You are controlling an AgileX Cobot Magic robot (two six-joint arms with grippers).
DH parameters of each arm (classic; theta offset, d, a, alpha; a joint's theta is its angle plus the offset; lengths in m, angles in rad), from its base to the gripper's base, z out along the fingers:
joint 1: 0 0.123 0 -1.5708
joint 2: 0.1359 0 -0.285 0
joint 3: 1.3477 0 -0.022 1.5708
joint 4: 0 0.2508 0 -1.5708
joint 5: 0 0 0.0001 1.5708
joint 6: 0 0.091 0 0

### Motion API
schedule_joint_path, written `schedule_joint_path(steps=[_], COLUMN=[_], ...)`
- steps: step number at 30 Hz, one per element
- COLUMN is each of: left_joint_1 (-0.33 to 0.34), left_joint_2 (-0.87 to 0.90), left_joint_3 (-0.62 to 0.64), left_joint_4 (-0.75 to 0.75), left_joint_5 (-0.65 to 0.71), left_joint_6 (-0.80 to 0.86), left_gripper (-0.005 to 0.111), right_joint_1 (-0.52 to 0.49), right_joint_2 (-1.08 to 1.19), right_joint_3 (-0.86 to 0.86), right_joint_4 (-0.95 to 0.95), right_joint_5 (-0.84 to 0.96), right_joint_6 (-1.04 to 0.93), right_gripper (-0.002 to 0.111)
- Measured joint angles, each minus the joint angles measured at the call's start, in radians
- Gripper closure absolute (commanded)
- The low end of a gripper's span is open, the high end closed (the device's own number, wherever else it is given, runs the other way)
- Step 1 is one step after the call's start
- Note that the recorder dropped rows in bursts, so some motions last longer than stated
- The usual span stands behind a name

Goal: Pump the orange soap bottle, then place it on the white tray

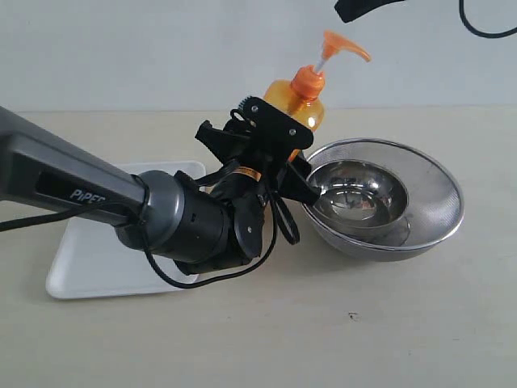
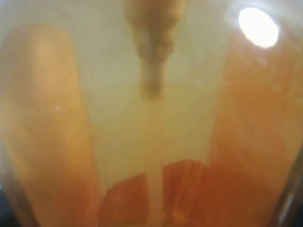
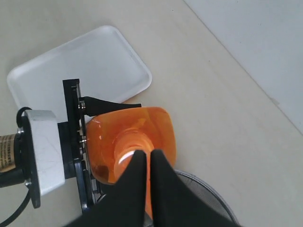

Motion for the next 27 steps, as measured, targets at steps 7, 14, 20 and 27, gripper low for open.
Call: schedule_joint_path(steps=[7,14,20,27], left_joint_1=[0.000,0.000,0.000,0.000], left_joint_2=[0.000,0.000,0.000,0.000], left_joint_3=[0.000,0.000,0.000,0.000], left_joint_4=[0.000,0.000,0.000,0.000], left_joint_5=[0.000,0.000,0.000,0.000], left_joint_6=[0.000,0.000,0.000,0.000], left_gripper=[0.102,0.102,0.102,0.102], right_joint_1=[0.000,0.000,0.000,0.000], right_joint_2=[0.017,0.030,0.030,0.030], right_joint_3=[0.000,0.000,0.000,0.000], right_joint_4=[0.000,0.000,0.000,0.000], right_joint_5=[0.000,0.000,0.000,0.000], right_joint_6=[0.002,0.008,0.008,0.014], right_gripper=[0.108,0.108,0.108,0.108])
